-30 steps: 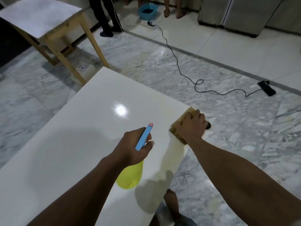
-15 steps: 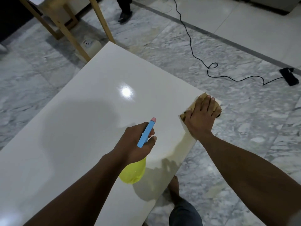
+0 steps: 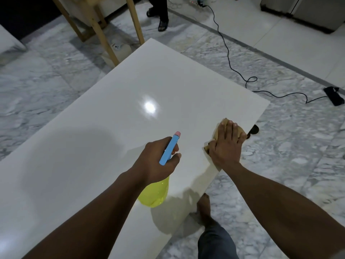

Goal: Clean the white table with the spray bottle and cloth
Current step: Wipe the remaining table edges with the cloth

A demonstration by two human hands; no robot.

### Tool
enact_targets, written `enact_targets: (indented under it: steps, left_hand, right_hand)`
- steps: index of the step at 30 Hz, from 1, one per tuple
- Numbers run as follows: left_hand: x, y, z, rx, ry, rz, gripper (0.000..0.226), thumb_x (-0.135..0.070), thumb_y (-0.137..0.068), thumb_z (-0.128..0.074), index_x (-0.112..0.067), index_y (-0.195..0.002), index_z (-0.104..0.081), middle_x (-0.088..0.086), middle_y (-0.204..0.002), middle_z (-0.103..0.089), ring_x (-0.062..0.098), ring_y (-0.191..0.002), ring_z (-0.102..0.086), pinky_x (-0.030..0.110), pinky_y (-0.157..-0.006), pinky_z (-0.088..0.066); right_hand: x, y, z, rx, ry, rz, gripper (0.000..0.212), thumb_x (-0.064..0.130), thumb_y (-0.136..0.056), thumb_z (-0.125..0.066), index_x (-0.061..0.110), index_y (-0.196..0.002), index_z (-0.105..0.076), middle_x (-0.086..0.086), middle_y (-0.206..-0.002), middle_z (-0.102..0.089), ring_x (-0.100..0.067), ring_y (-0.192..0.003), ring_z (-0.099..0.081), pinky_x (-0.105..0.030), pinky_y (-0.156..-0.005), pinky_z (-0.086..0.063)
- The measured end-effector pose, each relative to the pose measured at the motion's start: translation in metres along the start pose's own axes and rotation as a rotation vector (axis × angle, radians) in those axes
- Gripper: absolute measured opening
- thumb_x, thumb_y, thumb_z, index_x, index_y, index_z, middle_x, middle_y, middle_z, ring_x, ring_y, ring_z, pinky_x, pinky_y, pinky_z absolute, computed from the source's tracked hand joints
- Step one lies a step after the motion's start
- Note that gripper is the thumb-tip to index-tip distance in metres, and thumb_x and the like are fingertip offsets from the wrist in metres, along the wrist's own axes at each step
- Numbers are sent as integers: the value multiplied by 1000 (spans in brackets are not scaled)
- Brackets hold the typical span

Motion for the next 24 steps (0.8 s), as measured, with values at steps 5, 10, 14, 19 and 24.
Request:
enact_targets:
  steps: [5, 10, 14, 19, 24]
  left_hand:
    - [38, 82, 17, -26, -6, -20, 11, -25, -98, -70, -20, -95, -61, 7, -93, -71, 32, -79, -73, 51, -79, -62]
    - [97, 185, 38, -75, 33, 10, 12, -25, -97, -71, -22, -92, -61, 4, -89, -70, 32, -75, -71, 52, -76, -64]
    - [137, 239, 46, -68, 32, 73, 10, -26, -97, -70, -20, -93, -63, 5, -89, -70, 31, -77, -72, 52, -77, -64]
    - [159, 277, 49, -104, 50, 88, 8, -25, -96, -70, -18, -95, -65, 6, -87, -70, 31, -77, -70, 52, -76, -63]
    - [165, 289, 43, -106, 103, 106, 9, -25, -96, -70, -18, -96, -64, 5, -90, -70, 32, -80, -72, 53, -79, -64]
  right_hand:
    - [61, 82, -13, 1, -6, 48, 74, 40, -90, -37, 11, -156, -20, -18, -163, -17, -33, -152, -8, -60, -120, -5]
    - [125, 167, -29, 8, -23, 114, 75, 41, -90, -37, 12, -156, -18, -16, -164, -14, -32, -153, -6, -60, -120, -4]
    - [156, 225, -40, 45, -60, 150, 76, 43, -90, -32, 12, -158, -14, -17, -165, -11, -32, -153, -4, -60, -120, -1]
    - [180, 271, -53, 78, -71, 179, 77, 39, -88, -29, 11, -158, -12, -18, -164, -13, -32, -153, -5, -60, -121, -4]
    - [195, 296, -65, 142, -104, 211, 75, 27, -89, -44, 6, -156, -17, -21, -163, -16, -34, -153, -8, -58, -122, -5]
Point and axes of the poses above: each hand's wrist, its own y-axis away from the middle knuckle, its own z-axis out of the back of the hand, x = y × z, the point moved 9 cm from there along -y, towards the middle knuckle
